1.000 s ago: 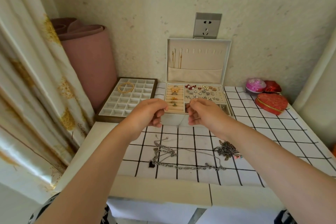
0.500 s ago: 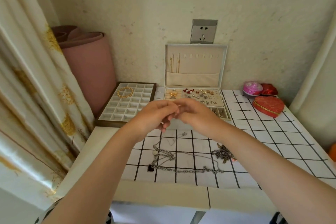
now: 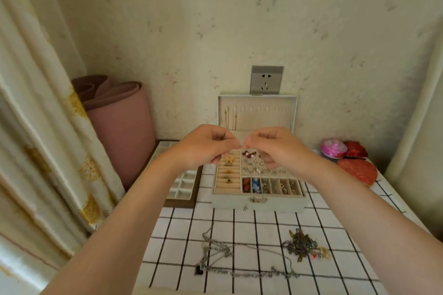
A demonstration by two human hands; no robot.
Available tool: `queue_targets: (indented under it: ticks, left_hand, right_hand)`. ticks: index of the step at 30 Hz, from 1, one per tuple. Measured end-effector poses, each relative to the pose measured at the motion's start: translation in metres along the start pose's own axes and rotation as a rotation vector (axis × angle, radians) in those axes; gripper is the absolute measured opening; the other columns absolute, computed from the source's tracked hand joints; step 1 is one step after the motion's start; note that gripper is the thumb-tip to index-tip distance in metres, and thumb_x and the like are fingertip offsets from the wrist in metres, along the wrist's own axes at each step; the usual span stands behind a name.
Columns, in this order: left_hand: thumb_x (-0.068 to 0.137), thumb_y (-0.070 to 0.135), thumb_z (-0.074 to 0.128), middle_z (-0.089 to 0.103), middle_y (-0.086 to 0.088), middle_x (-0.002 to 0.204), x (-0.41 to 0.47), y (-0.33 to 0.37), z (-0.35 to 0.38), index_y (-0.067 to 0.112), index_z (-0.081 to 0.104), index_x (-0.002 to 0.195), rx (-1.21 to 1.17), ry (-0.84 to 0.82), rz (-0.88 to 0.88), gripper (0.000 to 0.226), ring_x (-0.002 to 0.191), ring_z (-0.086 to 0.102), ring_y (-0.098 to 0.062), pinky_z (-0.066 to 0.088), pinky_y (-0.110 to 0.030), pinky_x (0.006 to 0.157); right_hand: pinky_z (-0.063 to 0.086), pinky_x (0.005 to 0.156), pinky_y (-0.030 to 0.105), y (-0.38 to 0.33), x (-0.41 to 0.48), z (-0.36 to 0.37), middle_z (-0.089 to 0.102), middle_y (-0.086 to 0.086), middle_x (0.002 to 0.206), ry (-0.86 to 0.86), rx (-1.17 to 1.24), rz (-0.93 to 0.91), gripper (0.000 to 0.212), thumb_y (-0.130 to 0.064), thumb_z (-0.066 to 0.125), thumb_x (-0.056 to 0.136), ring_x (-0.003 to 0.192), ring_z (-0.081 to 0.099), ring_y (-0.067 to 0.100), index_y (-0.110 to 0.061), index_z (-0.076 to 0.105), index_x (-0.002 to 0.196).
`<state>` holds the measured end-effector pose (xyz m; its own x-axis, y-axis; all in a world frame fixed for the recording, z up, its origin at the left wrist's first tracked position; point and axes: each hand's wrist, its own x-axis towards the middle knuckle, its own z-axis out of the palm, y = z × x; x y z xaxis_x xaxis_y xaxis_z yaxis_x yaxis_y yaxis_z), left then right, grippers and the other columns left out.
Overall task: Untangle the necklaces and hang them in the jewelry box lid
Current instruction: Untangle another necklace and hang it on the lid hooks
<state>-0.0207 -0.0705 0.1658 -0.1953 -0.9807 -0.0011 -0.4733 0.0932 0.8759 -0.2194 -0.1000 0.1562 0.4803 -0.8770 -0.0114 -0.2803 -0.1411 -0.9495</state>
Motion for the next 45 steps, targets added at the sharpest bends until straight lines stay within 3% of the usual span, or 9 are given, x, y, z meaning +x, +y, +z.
queue_targets:
  ticks: [5, 9, 13, 21, 27, 34, 37, 41, 45]
  left_hand:
    - [0.093, 0.027, 0.066, 0.059, 0.009, 0.057, 0.039, 0.004, -0.015, 0.014, 0.071, 0.083, 0.059, 0.086, -0.007, 0.017, 0.046, 0.048, -0.006, 0.042, -0.016, 0.052]
    - [0.091, 0.028, 0.067, 0.066, 0.005, 0.066, 0.078, -0.003, -0.018, 0.014, 0.073, 0.083, 0.152, 0.299, 0.004, 0.017, 0.044, 0.051, 0.004, 0.042, -0.017, 0.053]
    - [0.090, 0.031, 0.066, 0.068, 0.002, 0.067, 0.112, -0.011, -0.014, 0.015, 0.070, 0.071, 0.272, 0.473, -0.014, 0.025, 0.065, 0.063, -0.010, 0.050, -0.024, 0.062]
    - [0.090, 0.033, 0.062, 0.049, 0.002, 0.046, 0.156, -0.030, 0.007, 0.014, 0.051, 0.050, 0.349, 0.607, -0.168, 0.045, 0.045, 0.048, -0.017, 0.038, -0.023, 0.044]
    - [0.085, 0.026, 0.057, 0.053, -0.001, 0.051, 0.169, -0.034, 0.012, 0.012, 0.052, 0.053, 0.293, 0.647, -0.262, 0.035, 0.049, 0.051, -0.021, 0.033, -0.022, 0.045]
    - [0.089, 0.031, 0.059, 0.060, -0.001, 0.060, 0.166, -0.043, 0.016, 0.012, 0.057, 0.057, 0.296, 0.609, -0.277, 0.037, 0.058, 0.058, -0.021, 0.039, -0.024, 0.046]
    - [0.090, 0.037, 0.060, 0.071, -0.002, 0.068, 0.161, -0.052, 0.017, 0.007, 0.068, 0.065, 0.226, 0.534, -0.236, 0.039, 0.062, 0.066, -0.020, 0.054, -0.031, 0.056]
    - [0.094, 0.028, 0.058, 0.068, -0.001, 0.062, 0.148, -0.049, 0.014, 0.009, 0.070, 0.074, -0.061, 0.397, -0.223, 0.031, 0.048, 0.059, -0.014, 0.049, -0.026, 0.052]
    - [0.095, 0.018, 0.054, 0.073, -0.009, 0.078, 0.138, -0.043, 0.012, 0.006, 0.073, 0.085, -0.102, 0.292, -0.162, 0.025, 0.070, 0.066, -0.020, 0.057, -0.035, 0.074]
  right_hand:
    - [0.035, 0.046, 0.022, -0.016, 0.035, -0.028, 0.049, -0.018, 0.040, 0.188, -0.092, -0.050, 0.009, -0.029, 0.068, 0.092, 0.038, 0.035, 0.005, -0.023, 0.074, 0.089]
    - [0.043, 0.062, 0.015, -0.009, 0.074, -0.041, 0.067, -0.018, 0.065, 0.413, -0.160, -0.102, 0.008, -0.028, 0.077, 0.085, 0.059, 0.059, -0.004, -0.020, 0.077, 0.086]
    - [0.044, 0.065, 0.021, 0.009, 0.113, -0.044, 0.065, -0.012, 0.067, 0.566, -0.206, -0.090, 0.010, -0.028, 0.083, 0.078, 0.063, 0.058, 0.003, -0.022, 0.075, 0.075]
    - [0.044, 0.059, 0.020, 0.042, 0.161, -0.027, 0.066, -0.011, 0.065, 0.862, -0.188, -0.049, 0.022, -0.034, 0.079, 0.081, 0.068, 0.063, 0.004, -0.018, 0.068, 0.069]
    - [0.048, 0.062, 0.029, 0.059, 0.171, -0.010, 0.066, -0.012, 0.067, 0.940, -0.163, -0.028, 0.026, -0.037, 0.076, 0.083, 0.067, 0.063, 0.010, -0.024, 0.060, 0.066]
    - [0.041, 0.058, 0.025, 0.064, 0.168, -0.009, 0.063, -0.013, 0.068, 0.861, -0.215, 0.067, 0.026, -0.037, 0.074, 0.083, 0.067, 0.060, 0.008, -0.025, 0.059, 0.066]
    - [0.045, 0.062, 0.026, 0.068, 0.162, -0.012, 0.064, -0.011, 0.069, 0.732, -0.218, 0.092, 0.026, -0.036, 0.074, 0.082, 0.070, 0.061, 0.010, -0.022, 0.060, 0.065]
    - [0.041, 0.059, 0.029, 0.064, 0.147, -0.007, 0.054, 0.000, 0.059, 0.452, -0.236, 0.181, 0.036, -0.036, 0.068, 0.087, 0.056, 0.050, 0.016, -0.014, 0.056, 0.061]
    - [0.041, 0.049, 0.022, 0.050, 0.130, 0.004, 0.074, 0.005, 0.092, 0.199, -0.011, 0.240, 0.022, -0.024, 0.053, 0.095, 0.059, 0.055, 0.013, -0.011, 0.070, 0.094]
